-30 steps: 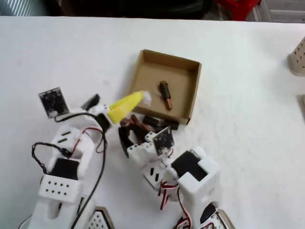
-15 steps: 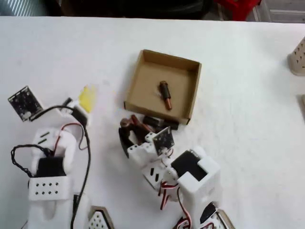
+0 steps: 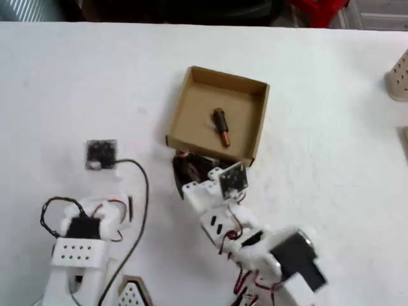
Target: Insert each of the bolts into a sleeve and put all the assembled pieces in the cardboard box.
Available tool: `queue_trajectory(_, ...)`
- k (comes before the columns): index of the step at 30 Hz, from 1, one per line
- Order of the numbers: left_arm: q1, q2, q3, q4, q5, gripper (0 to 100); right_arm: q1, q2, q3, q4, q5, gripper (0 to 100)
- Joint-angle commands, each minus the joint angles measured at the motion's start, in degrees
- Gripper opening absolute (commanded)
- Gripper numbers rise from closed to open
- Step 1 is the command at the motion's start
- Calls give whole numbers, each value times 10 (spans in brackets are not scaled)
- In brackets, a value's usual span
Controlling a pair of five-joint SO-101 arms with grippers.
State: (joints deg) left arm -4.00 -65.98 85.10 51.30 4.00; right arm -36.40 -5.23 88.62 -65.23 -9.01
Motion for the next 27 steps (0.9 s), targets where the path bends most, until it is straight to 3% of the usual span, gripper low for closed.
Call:
queue_trajectory(1, 15, -15, -8, 18, -29, 23, 62, -162, 0, 147, -3, 15)
queue_trajectory(5, 15, -45, -4, 18, -29, 24, 74, -305, -14, 361, -3, 17)
queue_trajectory(11, -3, -88, 18, 18, -29, 24, 103, -492, -131, 787, -1, 18)
queue_trajectory(13, -13, -99, 20, 18, -29, 24, 118, -514, -166, 875, 0, 18)
queue_trajectory(16, -12, -103, 22, 18, -29, 24, 136, -506, -186, 903, 10, 18)
queue_trajectory(21, -10, -103, 25, 18, -29, 24, 173, -451, -207, 873, 127, 16)
queue_trajectory(27, -8, -106, 31, 18, -29, 24, 233, -334, -341, 954, 140, 18)
